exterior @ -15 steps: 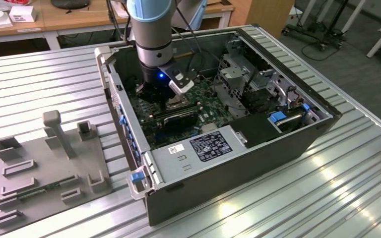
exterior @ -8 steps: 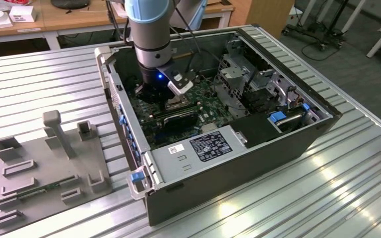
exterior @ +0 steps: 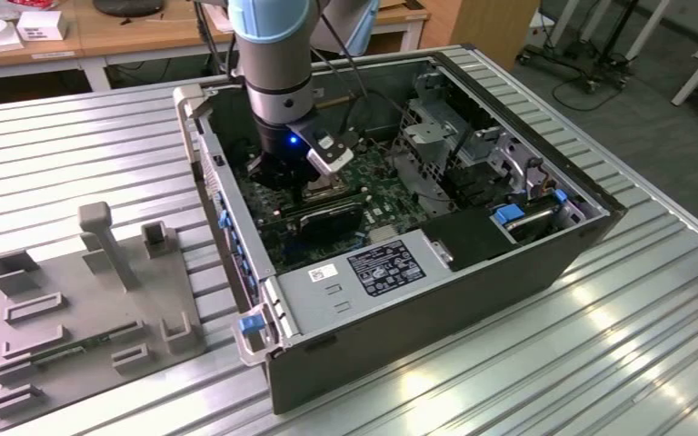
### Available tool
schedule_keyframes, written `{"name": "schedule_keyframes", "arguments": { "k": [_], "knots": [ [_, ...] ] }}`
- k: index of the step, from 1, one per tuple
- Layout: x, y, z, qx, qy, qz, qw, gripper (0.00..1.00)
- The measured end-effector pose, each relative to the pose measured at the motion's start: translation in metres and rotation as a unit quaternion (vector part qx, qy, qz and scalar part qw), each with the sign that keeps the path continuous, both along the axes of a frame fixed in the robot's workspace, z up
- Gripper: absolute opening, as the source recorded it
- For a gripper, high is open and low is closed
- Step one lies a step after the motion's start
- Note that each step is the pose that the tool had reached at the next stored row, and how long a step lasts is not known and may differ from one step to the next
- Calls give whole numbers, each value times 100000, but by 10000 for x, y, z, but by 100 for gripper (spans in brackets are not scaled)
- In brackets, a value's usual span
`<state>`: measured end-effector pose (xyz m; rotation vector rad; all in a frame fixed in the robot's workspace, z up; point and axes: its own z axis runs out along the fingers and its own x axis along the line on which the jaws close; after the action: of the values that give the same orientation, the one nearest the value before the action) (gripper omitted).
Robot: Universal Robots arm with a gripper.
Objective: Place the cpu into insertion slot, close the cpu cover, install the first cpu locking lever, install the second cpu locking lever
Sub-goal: 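Install the second cpu locking lever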
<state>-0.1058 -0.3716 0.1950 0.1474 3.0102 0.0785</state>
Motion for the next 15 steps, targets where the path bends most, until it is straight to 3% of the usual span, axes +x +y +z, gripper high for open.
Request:
{"name": "schedule_keyframes", "arguments": {
  "k": [15],
  "knots": [
    [-8, -2, 0, 44, -54, 3, 100000, 11]
  ]
}}
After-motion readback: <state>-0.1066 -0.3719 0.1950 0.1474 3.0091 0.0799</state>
